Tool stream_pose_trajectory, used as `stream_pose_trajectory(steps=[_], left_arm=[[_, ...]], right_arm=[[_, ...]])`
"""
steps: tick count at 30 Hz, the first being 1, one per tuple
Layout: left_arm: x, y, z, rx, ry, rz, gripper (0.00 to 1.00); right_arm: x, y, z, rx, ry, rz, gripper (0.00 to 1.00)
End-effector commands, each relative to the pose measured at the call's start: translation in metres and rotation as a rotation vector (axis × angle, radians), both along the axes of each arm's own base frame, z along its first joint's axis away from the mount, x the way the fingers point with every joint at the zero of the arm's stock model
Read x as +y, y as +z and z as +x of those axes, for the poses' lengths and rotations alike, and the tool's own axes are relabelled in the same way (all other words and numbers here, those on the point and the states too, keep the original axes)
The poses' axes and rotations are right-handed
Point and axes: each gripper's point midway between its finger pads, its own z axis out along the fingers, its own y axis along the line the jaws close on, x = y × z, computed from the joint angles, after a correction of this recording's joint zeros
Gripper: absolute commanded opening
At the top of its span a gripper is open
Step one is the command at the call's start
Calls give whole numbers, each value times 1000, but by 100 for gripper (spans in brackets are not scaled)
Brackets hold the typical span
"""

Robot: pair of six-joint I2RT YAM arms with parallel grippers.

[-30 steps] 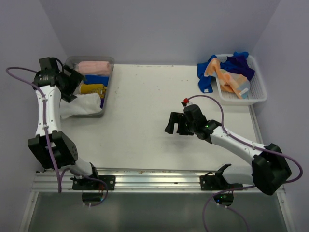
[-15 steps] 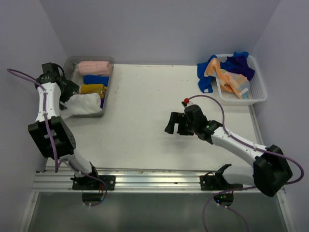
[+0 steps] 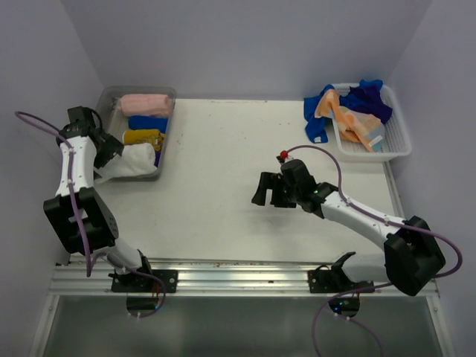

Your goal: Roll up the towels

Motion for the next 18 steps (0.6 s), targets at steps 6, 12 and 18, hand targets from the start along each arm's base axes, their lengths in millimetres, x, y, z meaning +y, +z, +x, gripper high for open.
stream_pose_trajectory(steps=[6,12,18], left_arm=[[4,1,9,-50,-65,40,100],[4,-16,24,-59,-74,12,100],[4,-20,44,-117,-75,-8,100]], right_arm=[[15,18,8,-24,36,45,91],[11,17,7,-23,23,38,91],[10,18,7,-23,20,32,91]])
